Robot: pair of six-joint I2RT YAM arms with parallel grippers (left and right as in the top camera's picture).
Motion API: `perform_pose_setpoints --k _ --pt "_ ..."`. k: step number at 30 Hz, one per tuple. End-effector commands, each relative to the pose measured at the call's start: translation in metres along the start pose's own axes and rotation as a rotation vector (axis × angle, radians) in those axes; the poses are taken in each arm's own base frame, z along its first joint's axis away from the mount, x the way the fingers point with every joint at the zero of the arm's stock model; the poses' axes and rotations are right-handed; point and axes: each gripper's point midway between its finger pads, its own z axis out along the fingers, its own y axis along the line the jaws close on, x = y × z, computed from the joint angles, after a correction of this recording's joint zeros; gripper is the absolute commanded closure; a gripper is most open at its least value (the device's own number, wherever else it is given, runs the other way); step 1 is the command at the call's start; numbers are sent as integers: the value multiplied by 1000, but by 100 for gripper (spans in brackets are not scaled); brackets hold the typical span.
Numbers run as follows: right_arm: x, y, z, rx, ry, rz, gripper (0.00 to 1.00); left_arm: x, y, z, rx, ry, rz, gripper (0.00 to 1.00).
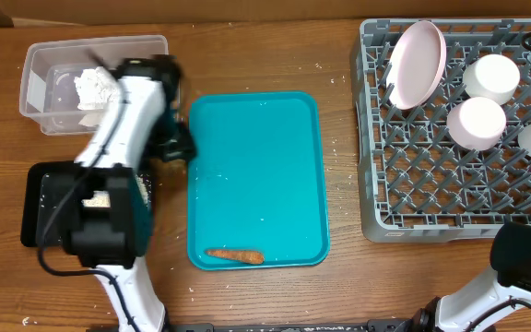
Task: Sort waste into correct bins and load items into the dishwasher
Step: 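Carry the food scrap left and drop it onto the black tray, then move the left gripper back toward the orange carrot on the tray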
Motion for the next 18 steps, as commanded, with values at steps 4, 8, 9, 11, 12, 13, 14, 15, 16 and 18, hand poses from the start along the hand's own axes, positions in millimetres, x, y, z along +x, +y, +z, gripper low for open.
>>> perform_pose_setpoints --k 4,8,9,11,12,13,14,15,16,18 --pt "-2 -1 0 5 -10 7 0 -25 65 3 9 20 -275 26" --pt "-2 -1 0 5 -10 7 0 -29 88 6 17 37 -352 25" --pt "-2 -1 0 5 -10 7 0 -30 93 7 18 38 -366 23" --pt "-2 -1 0 5 -10 7 0 -31 100 8 21 43 -396 21" --pt "-2 -1 0 5 -10 7 0 -31 103 8 23 45 -406 20" --pt "-2 -1 0 5 -10 7 0 -32 106 9 24 45 -414 20" --pt "-2 -1 0 5 -10 7 0 -32 107 9 25 46 -419 20" --pt "-2 -1 0 5 -10 7 0 -32 109 9 26 46 -425 20" --pt "-2 -1 0 5 -10 7 0 -33 111 10 28 48 -429 20" --pt "-2 -1 0 5 -10 7 0 -32 110 10 30 49 -429 19"
